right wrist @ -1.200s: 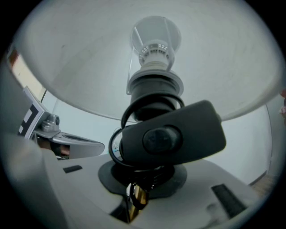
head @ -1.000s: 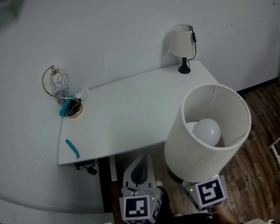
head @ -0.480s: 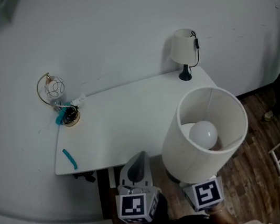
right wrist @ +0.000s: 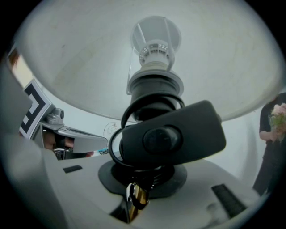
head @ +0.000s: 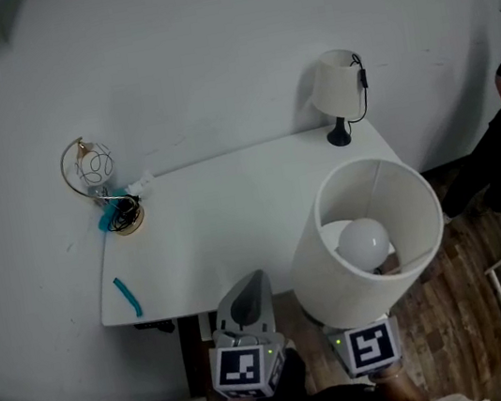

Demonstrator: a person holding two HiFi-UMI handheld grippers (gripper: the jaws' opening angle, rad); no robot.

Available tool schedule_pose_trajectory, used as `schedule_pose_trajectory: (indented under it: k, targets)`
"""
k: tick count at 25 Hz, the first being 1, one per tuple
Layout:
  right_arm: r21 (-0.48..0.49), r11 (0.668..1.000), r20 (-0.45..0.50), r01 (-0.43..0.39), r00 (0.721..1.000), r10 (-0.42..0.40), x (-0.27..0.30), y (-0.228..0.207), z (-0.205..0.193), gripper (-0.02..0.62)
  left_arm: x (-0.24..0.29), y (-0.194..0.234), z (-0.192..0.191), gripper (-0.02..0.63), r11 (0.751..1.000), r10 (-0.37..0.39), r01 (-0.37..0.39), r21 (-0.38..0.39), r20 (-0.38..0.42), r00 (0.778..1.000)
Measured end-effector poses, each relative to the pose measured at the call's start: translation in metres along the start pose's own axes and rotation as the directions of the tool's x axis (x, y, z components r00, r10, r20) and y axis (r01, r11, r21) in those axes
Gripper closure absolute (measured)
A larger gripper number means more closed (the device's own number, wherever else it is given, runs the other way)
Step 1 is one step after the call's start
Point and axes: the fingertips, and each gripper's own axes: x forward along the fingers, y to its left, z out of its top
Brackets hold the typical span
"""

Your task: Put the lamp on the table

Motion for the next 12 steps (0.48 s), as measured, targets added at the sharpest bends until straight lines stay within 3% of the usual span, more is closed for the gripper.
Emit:
schedule_pose_trajectory:
  k: [12]
  targets:
    - [0.000, 1.000, -0.022, 0.024, 0.999, -0.024, 0.052, 0.005, -0.010, 0.538, 0.031, 0.046, -0.005, 0.607, 1.000, -0.019, 0.019, -0.002, -0.009, 1.000]
